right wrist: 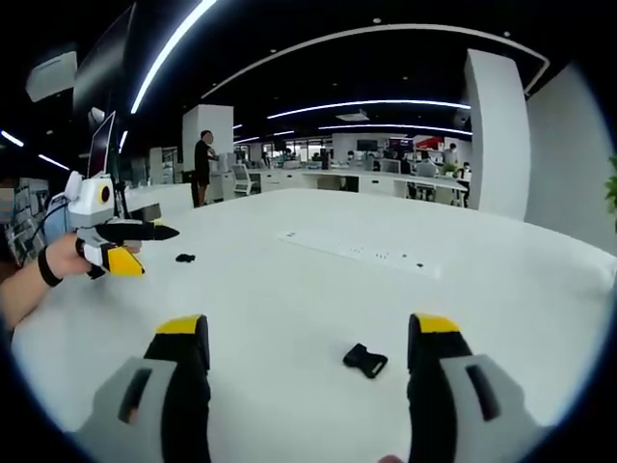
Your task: Snap the two parts of the plastic buckle together until the buckle closes and remains connected.
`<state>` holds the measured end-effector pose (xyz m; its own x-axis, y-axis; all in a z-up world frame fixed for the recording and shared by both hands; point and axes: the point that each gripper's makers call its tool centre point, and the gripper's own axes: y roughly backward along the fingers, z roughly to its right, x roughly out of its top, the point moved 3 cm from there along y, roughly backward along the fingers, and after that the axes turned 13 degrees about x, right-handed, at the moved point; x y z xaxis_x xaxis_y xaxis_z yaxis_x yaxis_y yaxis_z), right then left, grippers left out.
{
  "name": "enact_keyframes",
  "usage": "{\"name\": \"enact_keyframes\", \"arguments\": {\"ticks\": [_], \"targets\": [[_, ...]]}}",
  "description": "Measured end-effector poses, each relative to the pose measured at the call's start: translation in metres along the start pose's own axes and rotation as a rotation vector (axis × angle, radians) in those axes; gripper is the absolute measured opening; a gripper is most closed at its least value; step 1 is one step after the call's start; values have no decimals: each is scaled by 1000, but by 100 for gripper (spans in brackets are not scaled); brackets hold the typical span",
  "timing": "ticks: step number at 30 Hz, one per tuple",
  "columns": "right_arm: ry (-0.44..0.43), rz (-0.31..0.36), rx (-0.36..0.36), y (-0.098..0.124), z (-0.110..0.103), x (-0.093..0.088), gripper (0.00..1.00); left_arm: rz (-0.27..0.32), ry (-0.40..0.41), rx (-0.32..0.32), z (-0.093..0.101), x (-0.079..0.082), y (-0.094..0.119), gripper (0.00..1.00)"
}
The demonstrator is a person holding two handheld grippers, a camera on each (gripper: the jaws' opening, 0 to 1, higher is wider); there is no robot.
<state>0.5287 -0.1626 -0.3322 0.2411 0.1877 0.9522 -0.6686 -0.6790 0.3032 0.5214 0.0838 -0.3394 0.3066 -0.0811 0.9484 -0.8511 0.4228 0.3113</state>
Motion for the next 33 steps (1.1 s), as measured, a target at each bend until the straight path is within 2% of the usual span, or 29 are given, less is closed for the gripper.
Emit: {"name": "enact_keyframes", "arguments": {"ticks": [14,33], "targets": [[-5,-28,6,-1,-2,-10,85,-9,37,-1,-3,-8,3,99],[-23,-55,8,-1,1,-18,84,-41,18,2,-4,-13,2,99]]}}
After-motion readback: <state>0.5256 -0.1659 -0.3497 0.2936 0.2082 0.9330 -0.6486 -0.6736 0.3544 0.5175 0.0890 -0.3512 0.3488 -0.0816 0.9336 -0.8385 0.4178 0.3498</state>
